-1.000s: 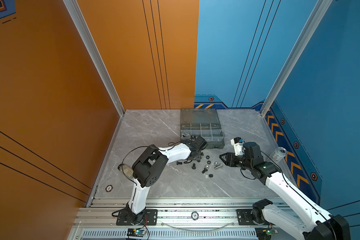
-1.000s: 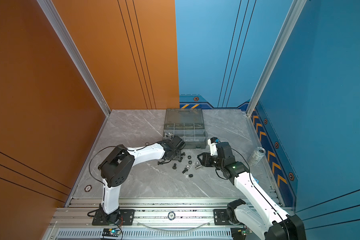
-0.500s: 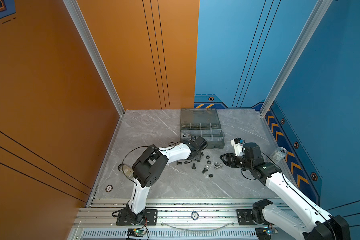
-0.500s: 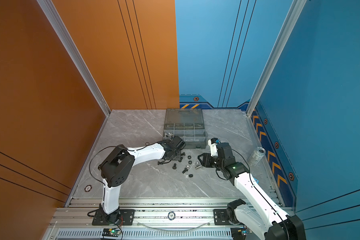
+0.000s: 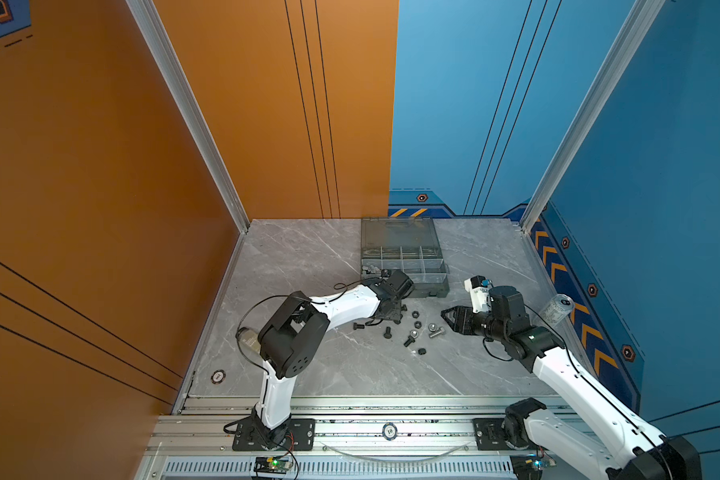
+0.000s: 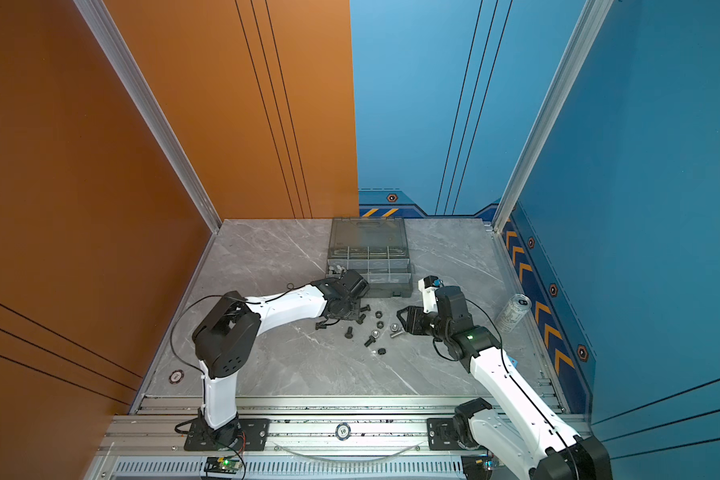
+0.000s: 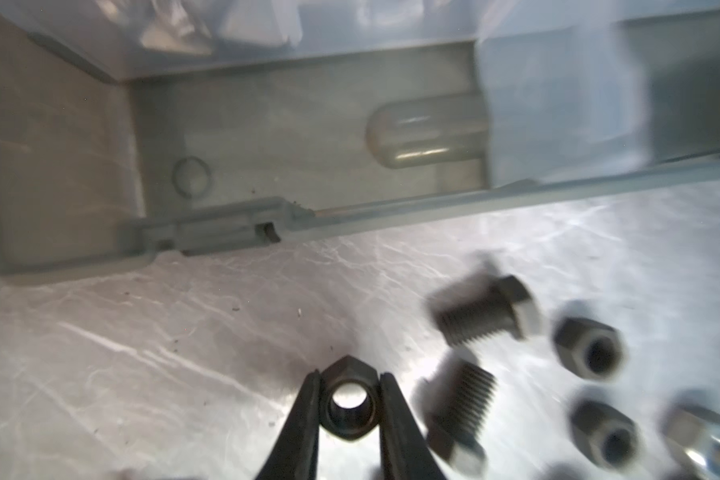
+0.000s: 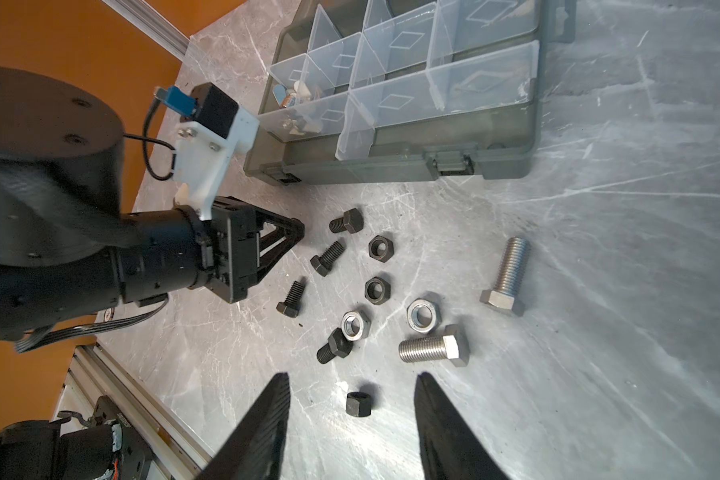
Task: Sort the screws and nuts into containers
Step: 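Carry the hex nut with the left gripper into the compartment beside the wing nuts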
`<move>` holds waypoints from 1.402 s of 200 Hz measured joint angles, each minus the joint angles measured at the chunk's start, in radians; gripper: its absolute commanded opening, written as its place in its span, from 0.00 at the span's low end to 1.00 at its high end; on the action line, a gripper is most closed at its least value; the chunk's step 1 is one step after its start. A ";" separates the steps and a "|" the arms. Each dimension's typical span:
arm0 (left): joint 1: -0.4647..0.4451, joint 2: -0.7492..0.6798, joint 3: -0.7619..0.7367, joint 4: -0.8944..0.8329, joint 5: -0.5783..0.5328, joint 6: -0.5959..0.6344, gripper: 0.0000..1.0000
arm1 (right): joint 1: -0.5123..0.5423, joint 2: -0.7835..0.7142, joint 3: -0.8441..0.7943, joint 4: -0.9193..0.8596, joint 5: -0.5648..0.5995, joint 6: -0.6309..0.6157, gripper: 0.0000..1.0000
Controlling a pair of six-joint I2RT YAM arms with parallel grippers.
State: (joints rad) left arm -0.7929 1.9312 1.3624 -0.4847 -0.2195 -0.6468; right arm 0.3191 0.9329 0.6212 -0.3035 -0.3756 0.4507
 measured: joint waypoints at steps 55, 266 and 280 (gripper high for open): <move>0.024 -0.119 0.072 -0.005 0.019 0.047 0.00 | -0.013 -0.009 -0.009 0.000 -0.014 0.000 0.51; 0.153 0.166 0.252 0.251 0.018 0.172 0.00 | -0.032 -0.019 -0.040 0.001 -0.034 0.004 0.51; 0.153 0.193 0.266 0.251 0.018 0.172 0.00 | -0.032 -0.019 -0.040 0.001 -0.037 0.004 0.51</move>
State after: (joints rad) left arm -0.6403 2.1242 1.6287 -0.2340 -0.2012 -0.4747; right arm 0.2867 0.9142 0.5808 -0.3023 -0.4129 0.4545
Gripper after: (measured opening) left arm 0.233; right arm 0.514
